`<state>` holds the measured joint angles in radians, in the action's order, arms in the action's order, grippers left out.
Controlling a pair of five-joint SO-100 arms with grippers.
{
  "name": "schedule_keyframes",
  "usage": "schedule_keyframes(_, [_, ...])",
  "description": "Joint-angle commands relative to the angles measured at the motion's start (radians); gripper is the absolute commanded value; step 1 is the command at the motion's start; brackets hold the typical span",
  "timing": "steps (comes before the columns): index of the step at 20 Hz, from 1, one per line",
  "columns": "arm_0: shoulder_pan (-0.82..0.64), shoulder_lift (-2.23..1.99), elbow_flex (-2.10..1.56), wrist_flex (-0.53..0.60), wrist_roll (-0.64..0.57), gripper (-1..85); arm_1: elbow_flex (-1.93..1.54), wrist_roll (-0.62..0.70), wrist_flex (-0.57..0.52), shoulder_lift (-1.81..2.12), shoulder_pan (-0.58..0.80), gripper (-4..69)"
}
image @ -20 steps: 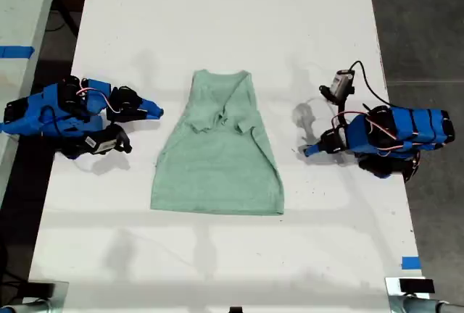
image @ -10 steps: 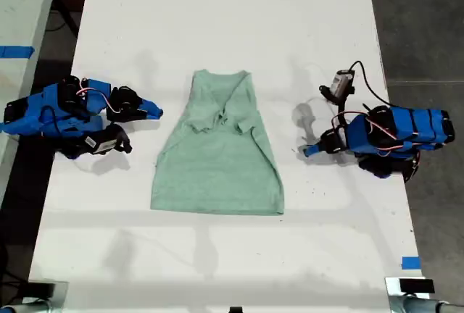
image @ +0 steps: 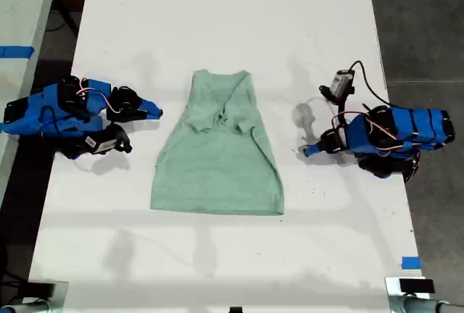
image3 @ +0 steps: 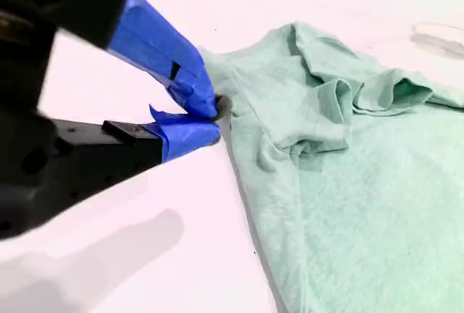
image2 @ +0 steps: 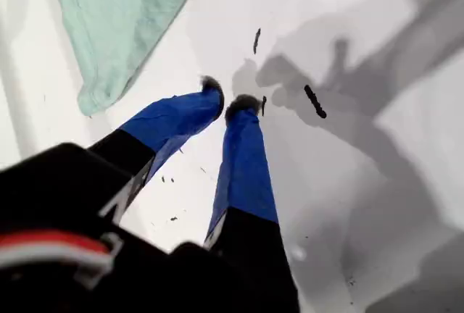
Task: Fold t shirt
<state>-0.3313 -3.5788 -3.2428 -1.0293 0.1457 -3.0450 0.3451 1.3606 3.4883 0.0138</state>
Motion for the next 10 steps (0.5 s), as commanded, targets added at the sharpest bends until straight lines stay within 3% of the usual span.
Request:
schedule_keyframes(1, [-0.005, -0.006, -0.046, 0.002, 0.009, -0.2, -0.066, 0.002, -0.031, 0.011, -0.009, 4.6])
schedule_keyframes(10, [0.011, -0.006, -0.046, 0.002, 0.014, 1.0, -0.066, 0.008, -0.031, 0.011, -0.025, 3.7])
